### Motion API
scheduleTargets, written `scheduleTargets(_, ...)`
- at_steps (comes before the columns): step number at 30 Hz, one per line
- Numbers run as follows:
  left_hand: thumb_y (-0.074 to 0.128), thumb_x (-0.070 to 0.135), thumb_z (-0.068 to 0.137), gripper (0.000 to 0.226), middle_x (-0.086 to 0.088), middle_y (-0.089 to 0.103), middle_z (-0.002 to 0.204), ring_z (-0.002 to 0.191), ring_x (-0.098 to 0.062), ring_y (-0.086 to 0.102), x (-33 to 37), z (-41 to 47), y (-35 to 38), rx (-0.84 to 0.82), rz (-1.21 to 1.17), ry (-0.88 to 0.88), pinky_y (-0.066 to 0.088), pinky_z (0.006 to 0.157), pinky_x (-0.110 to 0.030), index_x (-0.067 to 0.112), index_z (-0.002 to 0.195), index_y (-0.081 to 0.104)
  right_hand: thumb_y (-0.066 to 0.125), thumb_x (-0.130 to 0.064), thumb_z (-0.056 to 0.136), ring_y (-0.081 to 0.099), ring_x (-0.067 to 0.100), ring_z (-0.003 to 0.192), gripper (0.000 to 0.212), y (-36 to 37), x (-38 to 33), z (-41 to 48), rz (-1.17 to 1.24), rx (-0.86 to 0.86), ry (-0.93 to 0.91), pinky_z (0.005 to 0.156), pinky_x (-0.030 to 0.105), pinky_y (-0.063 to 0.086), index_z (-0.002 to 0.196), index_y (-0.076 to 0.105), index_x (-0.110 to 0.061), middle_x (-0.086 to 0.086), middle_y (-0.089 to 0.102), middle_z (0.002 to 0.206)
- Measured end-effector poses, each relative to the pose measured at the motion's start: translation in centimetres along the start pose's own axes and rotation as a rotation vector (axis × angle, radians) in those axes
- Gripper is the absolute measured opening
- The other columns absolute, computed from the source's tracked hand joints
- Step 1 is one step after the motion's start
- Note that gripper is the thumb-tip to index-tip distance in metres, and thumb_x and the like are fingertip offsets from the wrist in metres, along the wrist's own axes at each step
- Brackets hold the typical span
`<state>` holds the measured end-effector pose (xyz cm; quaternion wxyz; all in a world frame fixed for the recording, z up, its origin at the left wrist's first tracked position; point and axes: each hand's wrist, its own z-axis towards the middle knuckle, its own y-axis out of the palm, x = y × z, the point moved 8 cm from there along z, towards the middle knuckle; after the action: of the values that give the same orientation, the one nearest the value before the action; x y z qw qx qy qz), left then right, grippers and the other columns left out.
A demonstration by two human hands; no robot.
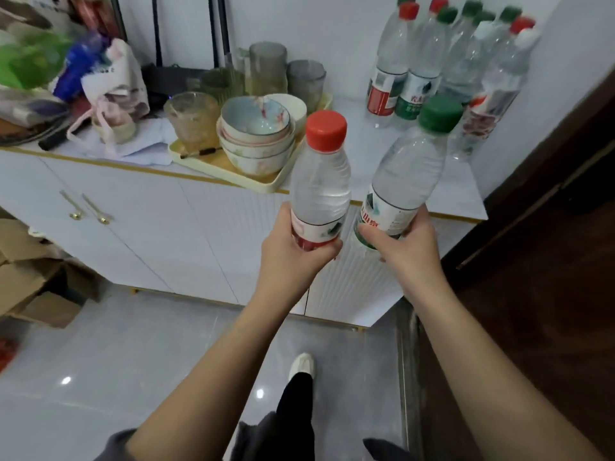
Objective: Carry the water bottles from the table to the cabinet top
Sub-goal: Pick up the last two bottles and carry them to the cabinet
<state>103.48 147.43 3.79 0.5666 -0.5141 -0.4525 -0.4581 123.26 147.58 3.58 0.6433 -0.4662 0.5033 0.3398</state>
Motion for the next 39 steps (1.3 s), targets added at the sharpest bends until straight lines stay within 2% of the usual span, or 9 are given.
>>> scheduleTargets(4, 0.083, 0.018, 0.069, 0.05, 0.014, 0.069, 0.091, 0.082, 0.004, 0.065, 1.3, 8.3, 2.8, -0.033, 0.004, 0.015, 0.057, 0.072, -0.023, 0.022, 0.111, 0.056, 0.085, -0.018, 0.07, 0.066, 0.0, 0.093, 0.056, -0.2, -1.1, 7.8, -0.036, 0.026, 0.019, 0.081, 0.037, 0.058, 0.112, 0.05, -0.032, -0.019, 0.065, 0.102)
scheduleTargets(8, 0.084, 0.024, 0.067, 0.058, 0.011, 0.069, 0.101, 0.093, -0.004, 0.066, 1.9, 15.7, 5.9, -0.07, 0.063, 0.022, 0.057, 0.084, -0.039, 0.027, 0.116, 0.054, 0.085, -0.019, 0.068, 0.064, -0.001, 0.092, 0.058, -0.7, -0.9, 14.3, -0.061, 0.055, 0.061, 0.082, 0.044, 0.058, 0.113, 0.05, -0.032, -0.021, 0.064, 0.1)
scheduleTargets(10, 0.084, 0.025, 0.066, 0.059, 0.011, 0.068, 0.102, 0.094, -0.004, 0.065, 1.9, 18.6, 7.4, -0.077, 0.096, 0.016, 0.057, 0.084, -0.04, 0.027, 0.116, 0.054, 0.086, -0.021, 0.067, 0.063, -0.003, 0.09, 0.057, -1.3, -0.3, 17.0, -0.074, 0.093, 0.081, 0.081, 0.04, 0.059, 0.111, 0.051, -0.033, -0.022, 0.064, 0.098)
scheduleTargets(14, 0.083, 0.028, 0.064, 0.06, 0.011, 0.068, 0.102, 0.093, -0.007, 0.065, 1.1, 22.9, 10.3, -0.094, 0.132, -0.014, 0.057, 0.083, -0.041, 0.028, 0.116, 0.053, 0.086, -0.023, 0.068, 0.06, -0.007, 0.085, 0.058, -2.0, 0.3, 21.0, -0.102, 0.116, 0.092, 0.07, 0.013, 0.049, 0.114, 0.052, -0.031, -0.022, 0.062, 0.095)
scheduleTargets(17, 0.082, 0.031, 0.065, 0.061, 0.01, 0.069, 0.104, 0.094, -0.008, 0.066, 0.4, 24.6, 12.0, -0.096, 0.149, -0.044, 0.058, 0.083, -0.039, 0.028, 0.118, 0.054, 0.087, -0.027, 0.066, 0.064, 0.009, 0.095, 0.064, -2.2, 1.2, 23.0, -0.153, 0.108, 0.109, 0.079, 0.027, 0.053, 0.12, 0.053, -0.029, -0.016, 0.064, 0.102)
scheduleTargets(21, 0.08, 0.041, 0.059, 0.06, 0.012, 0.071, 0.102, 0.093, -0.003, 0.067, -0.4, 25.8, 13.3, -0.086, 0.104, -0.058, 0.058, 0.081, -0.038, 0.031, 0.114, 0.057, 0.087, -0.036, 0.062, 0.066, 0.015, 0.101, 0.064, -2.0, 1.8, 24.6, -0.228, 0.099, 0.059, 0.085, 0.038, 0.055, 0.117, 0.053, -0.034, -0.011, 0.069, 0.11)
scheduleTargets(27, 0.086, 0.038, 0.063, 0.067, 0.016, 0.069, 0.108, 0.098, 0.0, 0.065, -1.1, 26.4, 14.1, -0.074, 0.104, -0.026, 0.057, 0.084, -0.035, 0.032, 0.121, 0.053, 0.088, -0.039, 0.063, 0.065, 0.019, 0.105, 0.072, -2.3, 2.6, 25.1, -0.294, 0.136, -0.001, 0.083, 0.038, 0.055, 0.123, 0.05, -0.025, -0.006, 0.067, 0.116)
scheduleTargets(33, 0.088, 0.022, 0.064, 0.068, 0.017, 0.066, 0.106, 0.096, 0.006, 0.063, -1.7, 26.2, 13.9, -0.028, 0.132, -0.012, 0.053, 0.086, -0.02, 0.026, 0.122, 0.053, 0.089, -0.027, 0.066, 0.059, 0.021, 0.087, 0.057, -3.7, 2.2, 23.7, -0.488, 0.232, -0.147, 0.066, 0.036, 0.05, 0.1, 0.046, -0.013, 0.0, 0.057, 0.1)
scheduleTargets(39, 0.087, 0.033, 0.061, 0.068, 0.008, 0.064, 0.112, 0.105, -0.013, 0.061, -1.4, 27.8, 15.7, 0.008, 0.198, 0.043, 0.053, 0.09, -0.041, 0.033, 0.119, 0.053, 0.083, -0.023, 0.074, 0.051, 0.02, 0.062, 0.04, -4.3, 2.3, 24.9, -0.546, 0.219, -0.186, 0.054, 0.035, 0.044, 0.075, 0.044, -0.014, -0.001, 0.053, 0.071)
